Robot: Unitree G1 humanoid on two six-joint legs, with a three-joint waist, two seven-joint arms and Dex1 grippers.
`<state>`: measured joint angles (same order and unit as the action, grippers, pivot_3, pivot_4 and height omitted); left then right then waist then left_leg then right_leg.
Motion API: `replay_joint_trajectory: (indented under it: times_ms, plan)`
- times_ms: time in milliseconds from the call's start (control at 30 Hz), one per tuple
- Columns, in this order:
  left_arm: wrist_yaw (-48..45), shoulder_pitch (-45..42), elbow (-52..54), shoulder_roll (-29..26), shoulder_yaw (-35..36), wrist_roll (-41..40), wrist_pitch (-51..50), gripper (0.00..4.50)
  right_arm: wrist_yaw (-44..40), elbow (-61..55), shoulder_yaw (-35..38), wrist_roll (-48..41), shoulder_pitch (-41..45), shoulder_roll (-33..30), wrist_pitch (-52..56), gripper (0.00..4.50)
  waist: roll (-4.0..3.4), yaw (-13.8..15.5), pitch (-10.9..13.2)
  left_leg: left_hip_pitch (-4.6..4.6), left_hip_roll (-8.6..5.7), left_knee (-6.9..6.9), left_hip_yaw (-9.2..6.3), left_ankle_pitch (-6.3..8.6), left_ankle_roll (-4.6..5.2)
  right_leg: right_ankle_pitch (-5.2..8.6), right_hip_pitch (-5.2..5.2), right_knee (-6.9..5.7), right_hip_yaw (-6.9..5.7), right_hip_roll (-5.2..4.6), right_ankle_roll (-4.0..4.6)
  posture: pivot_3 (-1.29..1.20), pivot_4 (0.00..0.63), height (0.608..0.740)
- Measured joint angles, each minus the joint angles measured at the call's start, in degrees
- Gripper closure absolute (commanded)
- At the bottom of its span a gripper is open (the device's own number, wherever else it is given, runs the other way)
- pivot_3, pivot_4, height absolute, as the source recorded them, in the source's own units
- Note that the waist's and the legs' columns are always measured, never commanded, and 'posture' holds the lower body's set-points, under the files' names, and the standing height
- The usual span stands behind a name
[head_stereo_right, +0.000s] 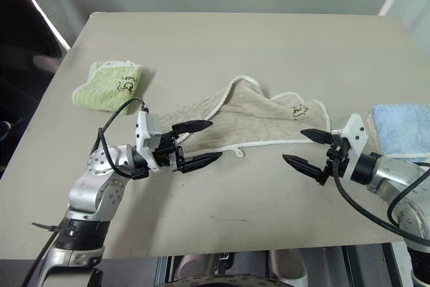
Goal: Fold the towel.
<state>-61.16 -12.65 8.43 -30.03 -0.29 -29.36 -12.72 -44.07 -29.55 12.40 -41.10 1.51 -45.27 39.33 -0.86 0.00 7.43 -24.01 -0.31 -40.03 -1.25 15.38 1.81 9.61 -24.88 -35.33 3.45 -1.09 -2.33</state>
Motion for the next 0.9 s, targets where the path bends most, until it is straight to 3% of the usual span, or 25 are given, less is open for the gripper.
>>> replay_joint_trajectory:
  times_ms: [233,367,467,700,900]
  plan:
    - [0.1,-0.8,-0.1,0.1,-0.2,-0.2,0.1,0.01,4.9,6.8,-0.3,-1.1,14.9,-0.2,7.8,0.00,0.00,-0.3,0.0,0.04,0.02,0.02,-0.03,-0.04,0.12,-0.05,-0.03,-0.10,-0.03,0.00,0.03,0.00,0.150,0.733]
    - [0.5,0.1,0.1,0.8,-0.7,-0.2,0.0,0.01,5.3,19.6,-2.9,-1.4,29.4,2.7,12.7,0.00,-0.01,-0.5,0.0,0.01,0.00,0.01,0.04,-0.07,0.26,-0.11,-0.15,-0.19,0.05,0.00,0.02,0.00,0.150,0.733]
    - [1.2,0.6,0.5,1.0,-0.9,-0.2,-0.1,0.01,3.9,27.9,-6.4,1.0,35.0,3.6,13.1,0.00,-0.01,-0.3,0.0,0.00,0.05,0.04,-0.03,-0.08,0.27,-0.07,-0.17,-0.24,-0.07,0.01,0.11,0.00,0.150,0.733]
    - [1.2,0.4,0.5,0.6,-0.6,-0.1,-0.2,0.01,-3.1,56.2,-16.3,12.7,50.7,5.7,8.5,0.00,-0.03,-0.2,0.0,-0.06,0.02,0.10,0.03,-0.07,0.29,0.01,-0.49,-0.68,-0.06,-0.07,0.30,0.00,0.150,0.733]
    - [1.2,0.6,0.5,0.6,-0.7,-0.1,0.0,0.01,-3.8,79.0,-18.2,21.8,62.3,11.2,-0.5,0.00,-0.03,-0.5,0.0,-0.07,0.06,0.40,0.01,-0.11,0.23,-0.04,-0.74,-0.83,-0.06,-0.05,0.59,0.00,0.150,0.733]
